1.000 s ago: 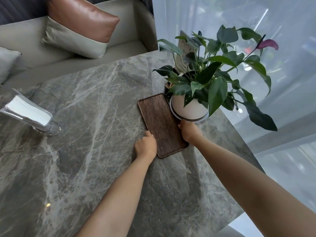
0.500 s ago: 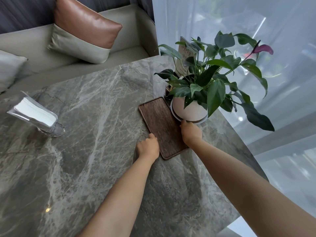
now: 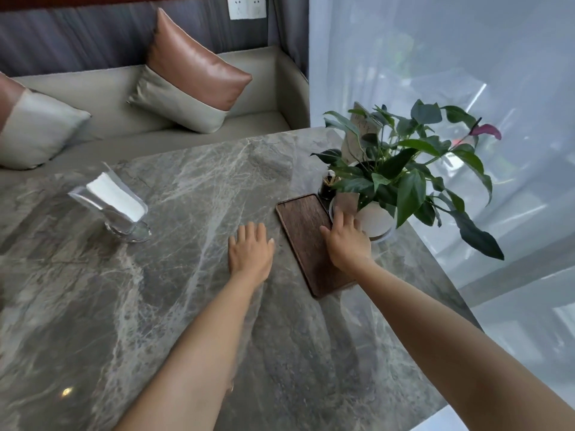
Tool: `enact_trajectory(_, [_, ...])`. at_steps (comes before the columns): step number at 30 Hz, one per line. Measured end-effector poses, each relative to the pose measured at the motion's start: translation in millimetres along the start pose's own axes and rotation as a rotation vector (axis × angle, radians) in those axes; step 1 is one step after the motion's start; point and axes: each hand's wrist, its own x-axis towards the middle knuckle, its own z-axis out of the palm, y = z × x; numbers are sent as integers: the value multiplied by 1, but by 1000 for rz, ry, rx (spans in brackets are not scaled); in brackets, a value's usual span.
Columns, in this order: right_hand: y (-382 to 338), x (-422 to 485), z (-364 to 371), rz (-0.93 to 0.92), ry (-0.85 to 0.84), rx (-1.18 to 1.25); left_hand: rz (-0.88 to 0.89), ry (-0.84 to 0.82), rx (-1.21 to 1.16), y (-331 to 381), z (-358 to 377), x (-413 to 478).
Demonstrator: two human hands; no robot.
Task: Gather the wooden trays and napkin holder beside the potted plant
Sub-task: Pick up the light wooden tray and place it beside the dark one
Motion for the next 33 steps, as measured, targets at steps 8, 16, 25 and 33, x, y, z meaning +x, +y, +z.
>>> enact_trajectory(8, [-98, -18, 0, -221, 75, -71, -73, 84, 46, -100, -38, -20])
enact_trajectory(16, [-236, -53, 17, -382, 15, -147, -242, 105, 76, -236, -73, -68])
enact_trajectory(25, [-387, -109, 65, -535, -49, -150, -406, 56, 78, -394, -87, -123])
enact_trajectory(33, [-472, -151, 117, -512, -194, -103, -472, -57, 27, -504, -67, -143])
